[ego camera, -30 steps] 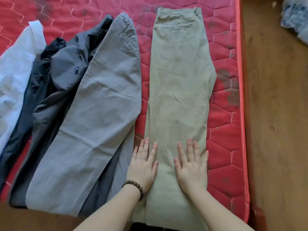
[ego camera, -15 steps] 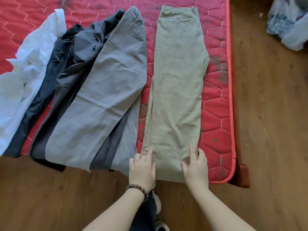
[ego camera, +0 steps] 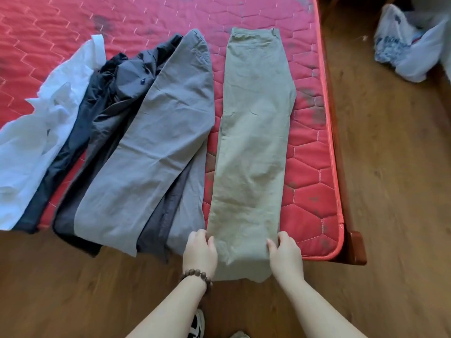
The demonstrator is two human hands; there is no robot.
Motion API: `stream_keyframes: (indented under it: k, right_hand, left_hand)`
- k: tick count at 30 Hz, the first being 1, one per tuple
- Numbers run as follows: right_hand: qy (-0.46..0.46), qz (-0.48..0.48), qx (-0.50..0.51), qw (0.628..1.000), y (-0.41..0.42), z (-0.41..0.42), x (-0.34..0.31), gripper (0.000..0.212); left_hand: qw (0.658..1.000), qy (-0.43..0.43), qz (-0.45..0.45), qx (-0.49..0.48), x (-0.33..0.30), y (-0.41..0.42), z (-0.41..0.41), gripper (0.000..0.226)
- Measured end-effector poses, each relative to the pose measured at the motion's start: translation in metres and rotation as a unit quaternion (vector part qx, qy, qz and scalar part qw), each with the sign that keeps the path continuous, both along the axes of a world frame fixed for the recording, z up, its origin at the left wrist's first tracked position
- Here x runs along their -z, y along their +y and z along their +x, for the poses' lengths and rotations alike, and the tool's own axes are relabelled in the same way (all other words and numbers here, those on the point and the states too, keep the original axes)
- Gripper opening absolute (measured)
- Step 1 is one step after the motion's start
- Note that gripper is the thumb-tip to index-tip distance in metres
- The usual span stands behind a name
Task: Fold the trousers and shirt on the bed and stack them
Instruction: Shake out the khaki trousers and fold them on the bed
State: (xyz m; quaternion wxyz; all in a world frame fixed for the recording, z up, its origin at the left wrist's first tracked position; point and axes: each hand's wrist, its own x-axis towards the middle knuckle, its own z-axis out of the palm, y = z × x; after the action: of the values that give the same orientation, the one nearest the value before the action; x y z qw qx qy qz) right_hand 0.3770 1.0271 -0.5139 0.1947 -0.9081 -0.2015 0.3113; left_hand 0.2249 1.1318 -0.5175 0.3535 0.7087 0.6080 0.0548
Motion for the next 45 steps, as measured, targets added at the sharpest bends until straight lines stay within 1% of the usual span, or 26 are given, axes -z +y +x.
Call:
stream_keyframes:
  k: [1, 2, 4, 6, 8, 10, 13, 15, 18, 20, 22, 24, 26, 29, 31, 32, 33, 34, 35, 36, 37, 39, 40, 41, 43, 45]
  right_hand:
    - [-0.020, -0.028, -0.004, 0.999, 0.000, 0.002, 0.006, 0.020]
    - [-0.043, -0.031, 0.002, 0.999, 0.000, 0.003, 0.009, 0.022]
    - [-0.057, 0.007, 0.005, 0.998, 0.002, 0.005, 0.012, 0.021]
    - [-0.018, 0.038, 0.001, 0.999, 0.007, 0.008, 0.013, 0.022]
    - [0.018, 0.062, 0.010, 0.998, 0.010, 0.010, 0.011, 0.034]
    - [0.032, 0.107, 0.035, 0.993, 0.010, 0.012, 0.005, 0.037]
    - [-0.032, 0.148, 0.090, 0.984, 0.001, 0.012, -0.003, 0.033]
    - [-0.040, 0.139, 0.116, 0.983, -0.012, 0.010, -0.001, 0.028]
    - [0.059, 0.083, 0.112, 0.989, -0.034, 0.006, 0.013, 0.024]
    - [0.096, 0.087, 0.103, 0.986, -0.044, 0.010, 0.018, 0.025]
    - [0.112, 0.091, 0.109, 0.984, -0.051, 0.014, 0.022, 0.024]
    - [0.139, 0.093, 0.137, 0.976, -0.060, 0.014, 0.022, 0.024]
    - [0.175, 0.087, 0.129, 0.972, -0.069, 0.011, 0.021, 0.025]
    - [0.207, 0.035, 0.047, 0.977, -0.082, 0.005, 0.016, 0.014]
    - [0.215, 0.012, 0.029, 0.976, -0.092, -0.002, 0.008, 0.015]
    - [0.220, 0.014, 0.039, 0.975, -0.097, -0.005, 0.004, 0.019]
    - [0.229, 0.030, 0.063, 0.971, -0.101, -0.007, -0.002, 0.029]
    - [0.244, 0.058, 0.091, 0.964, -0.104, -0.008, -0.008, 0.044]
    - [0.257, 0.088, 0.107, 0.956, -0.106, -0.009, -0.016, 0.059]
    - [0.266, 0.114, 0.113, 0.951, -0.106, -0.008, -0.024, 0.066]
    - [0.270, 0.131, 0.106, 0.948, -0.106, -0.007, -0.033, 0.061]
    - [0.264, 0.134, 0.077, 0.952, -0.102, 0.000, -0.051, 0.036]
    - [0.269, 0.132, 0.068, 0.952, -0.100, 0.005, -0.061, 0.028]
    - [0.292, 0.133, 0.074, 0.944, -0.098, 0.012, -0.070, 0.026]
    - [0.374, 0.145, 0.083, 0.912, -0.094, 0.028, -0.086, 0.037]
    - [0.428, 0.166, 0.044, 0.887, -0.088, 0.043, -0.106, 0.045]
  left_hand:
    - [1.000, 0.010, -0.003, 0.019, 0.006, 0.003, -0.001, 0.016]
    - [0.999, -0.006, 0.010, 0.035, 0.012, 0.006, 0.000, 0.016]
    - [0.997, -0.041, 0.035, 0.057, 0.016, 0.012, 0.005, 0.015]
    - [0.998, -0.046, 0.009, 0.045, 0.018, 0.020, 0.013, 0.022]
    - [0.998, -0.050, -0.037, 0.024, 0.018, 0.023, 0.018, 0.029]
    - [0.995, -0.081, -0.045, 0.027, 0.015, 0.022, 0.018, 0.038]
    - [0.989, -0.143, -0.038, 0.005, 0.010, 0.013, 0.012, 0.038]
    - [0.990, -0.135, -0.050, -0.003, 0.014, 0.005, 0.006, 0.040]
    - [0.986, -0.093, -0.133, 0.027, 0.025, -0.006, -0.003, 0.043]
    - [0.978, -0.087, -0.183, 0.048, 0.032, -0.010, -0.008, 0.038]
    - [0.968, -0.085, -0.230, 0.063, 0.038, -0.013, -0.015, 0.031]
    - [0.956, -0.091, -0.270, 0.076, 0.038, -0.019, -0.026, 0.015]
    - [0.947, -0.096, -0.293, 0.087, 0.035, -0.026, -0.037, 0.005]
    - [0.946, -0.079, -0.304, 0.082, 0.028, -0.036, -0.050, 0.021]
    - [0.955, -0.069, -0.281, 0.067, 0.018, -0.043, -0.057, 0.031]
    - [0.959, -0.069, -0.268, 0.053, 0.012, -0.046, -0.059, 0.030]
    - [0.959, -0.085, -0.268, 0.034, 0.004, -0.049, -0.061, 0.025]
    - [0.952, -0.114, -0.283, 0.014, -0.004, -0.050, -0.062, 0.026]
    - [0.945, -0.141, -0.296, 0.007, -0.014, -0.050, -0.063, 0.038]
    - [0.941, -0.158, -0.298, 0.018, -0.024, -0.049, -0.062, 0.049]
    - [0.942, -0.162, -0.290, 0.040, -0.035, -0.046, -0.062, 0.050]
    - [0.942, -0.167, -0.284, 0.063, -0.054, -0.037, -0.060, 0.040]
    - [0.937, -0.171, -0.298, 0.063, -0.063, -0.030, -0.059, 0.043]
    - [0.931, -0.173, -0.314, 0.068, -0.073, -0.023, -0.059, 0.049]
    - [0.926, -0.176, -0.315, 0.110, -0.093, -0.009, -0.056, 0.053]
    - [0.927, -0.197, -0.287, 0.138, -0.113, 0.006, -0.049, 0.044]
